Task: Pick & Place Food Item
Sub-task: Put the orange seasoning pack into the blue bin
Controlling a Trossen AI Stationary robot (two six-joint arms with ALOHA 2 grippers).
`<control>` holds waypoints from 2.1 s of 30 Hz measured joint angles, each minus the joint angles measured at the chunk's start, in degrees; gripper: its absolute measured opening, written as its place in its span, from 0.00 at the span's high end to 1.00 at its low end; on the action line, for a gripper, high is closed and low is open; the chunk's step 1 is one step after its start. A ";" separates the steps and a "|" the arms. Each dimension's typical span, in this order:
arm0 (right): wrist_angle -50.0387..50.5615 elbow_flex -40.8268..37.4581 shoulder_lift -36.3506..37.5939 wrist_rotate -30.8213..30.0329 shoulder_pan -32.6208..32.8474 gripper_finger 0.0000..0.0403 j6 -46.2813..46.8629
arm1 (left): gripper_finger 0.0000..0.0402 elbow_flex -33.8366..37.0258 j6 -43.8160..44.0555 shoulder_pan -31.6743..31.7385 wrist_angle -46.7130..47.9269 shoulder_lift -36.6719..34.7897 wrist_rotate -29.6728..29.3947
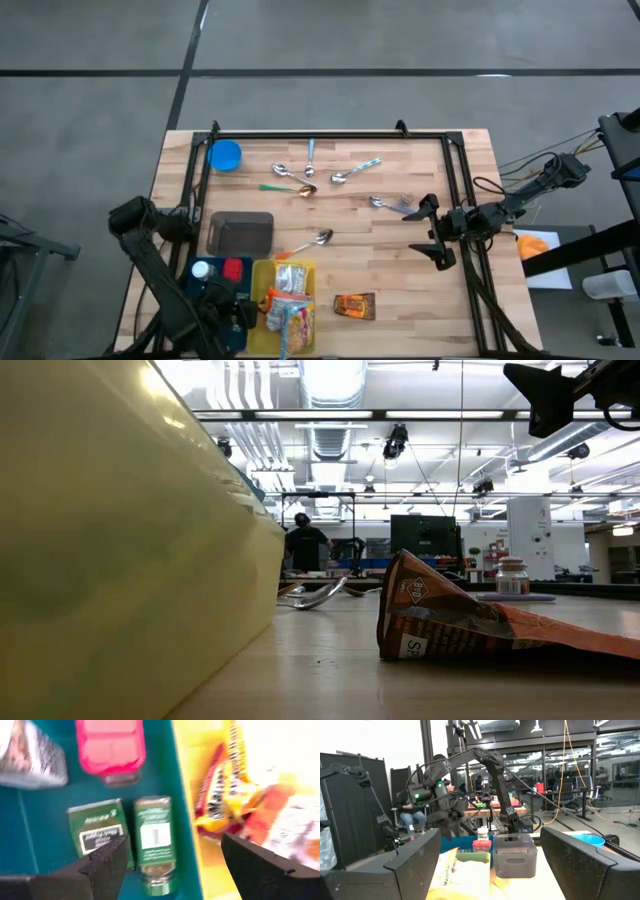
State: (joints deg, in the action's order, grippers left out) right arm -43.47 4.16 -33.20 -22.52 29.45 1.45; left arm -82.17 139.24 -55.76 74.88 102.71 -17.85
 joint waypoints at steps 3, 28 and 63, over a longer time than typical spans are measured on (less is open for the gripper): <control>-0.01 0.00 0.01 0.01 0.00 0.16 0.00 | 0.21 0.00 -5.61 0.87 0.12 -2.11 -3.15; -0.01 0.00 0.01 0.00 0.01 0.16 0.00 | 0.21 -3.85 -102.09 14.65 -26.53 -5.81 -37.59; 0.65 0.00 -0.32 0.01 0.00 0.16 0.00 | 0.21 -5.75 -128.36 26.99 -62.99 11.35 -2.62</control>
State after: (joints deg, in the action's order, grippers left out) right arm -42.82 4.16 -33.52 -22.52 29.45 1.45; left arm -87.92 10.88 -28.77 11.89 114.06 -20.48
